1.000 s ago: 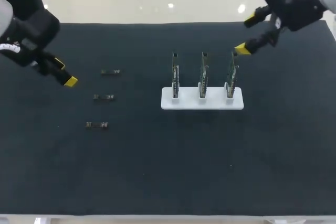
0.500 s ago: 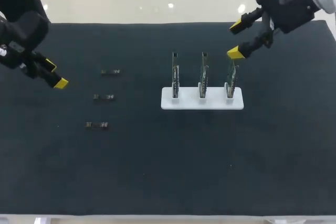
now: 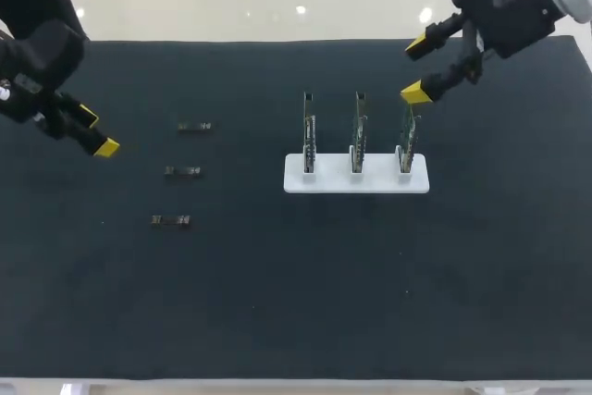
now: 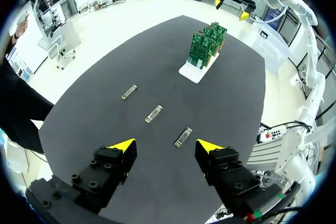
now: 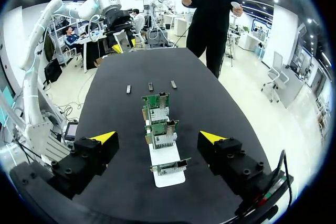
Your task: Pick up the optical module with the left hand, and insert it into the network port with the right hand.
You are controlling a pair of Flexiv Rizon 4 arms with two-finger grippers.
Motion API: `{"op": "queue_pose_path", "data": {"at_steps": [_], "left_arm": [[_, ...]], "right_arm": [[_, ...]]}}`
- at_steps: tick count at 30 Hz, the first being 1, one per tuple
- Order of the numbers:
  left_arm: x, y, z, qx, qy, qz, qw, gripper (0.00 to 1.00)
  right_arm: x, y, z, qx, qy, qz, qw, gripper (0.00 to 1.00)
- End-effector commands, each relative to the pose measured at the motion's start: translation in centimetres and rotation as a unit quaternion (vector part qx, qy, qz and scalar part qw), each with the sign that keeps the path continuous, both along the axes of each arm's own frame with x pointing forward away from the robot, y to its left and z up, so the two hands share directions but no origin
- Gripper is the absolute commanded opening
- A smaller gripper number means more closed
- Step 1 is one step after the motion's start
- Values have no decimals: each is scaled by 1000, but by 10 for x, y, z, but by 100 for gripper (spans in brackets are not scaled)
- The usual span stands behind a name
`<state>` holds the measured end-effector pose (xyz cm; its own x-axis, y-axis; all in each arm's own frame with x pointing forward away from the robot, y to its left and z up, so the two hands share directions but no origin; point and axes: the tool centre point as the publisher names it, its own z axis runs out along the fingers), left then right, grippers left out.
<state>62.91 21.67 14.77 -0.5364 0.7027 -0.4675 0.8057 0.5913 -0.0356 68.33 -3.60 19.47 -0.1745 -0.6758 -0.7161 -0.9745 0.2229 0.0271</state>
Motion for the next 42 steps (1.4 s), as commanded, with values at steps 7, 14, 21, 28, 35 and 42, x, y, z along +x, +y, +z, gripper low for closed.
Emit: {"op": "queue_pose_path", "data": {"at_steps": [7,14,21,28,35,42], "left_arm": [[-6,9,-15,55,3,-116,992,100],[-3,-2,-37,104,5,-184,977,100],[4,-20,-72,174,-2,-223,959,100],[5,-24,-95,195,11,-244,950,100],[7,-23,-111,204,31,-256,945,100],[2,-28,-121,204,42,-252,945,100]], "right_arm": [[1,0,-1,1,0,1,1000,100],[1,0,-1,1,0,1,1000,100],[1,0,-1,1,0,1,1000,100],[1,0,-1,1,0,1,1000,100],[1,0,-1,1,0,1,1000,100],[1,0,-1,1,0,1,1000,100]]}}
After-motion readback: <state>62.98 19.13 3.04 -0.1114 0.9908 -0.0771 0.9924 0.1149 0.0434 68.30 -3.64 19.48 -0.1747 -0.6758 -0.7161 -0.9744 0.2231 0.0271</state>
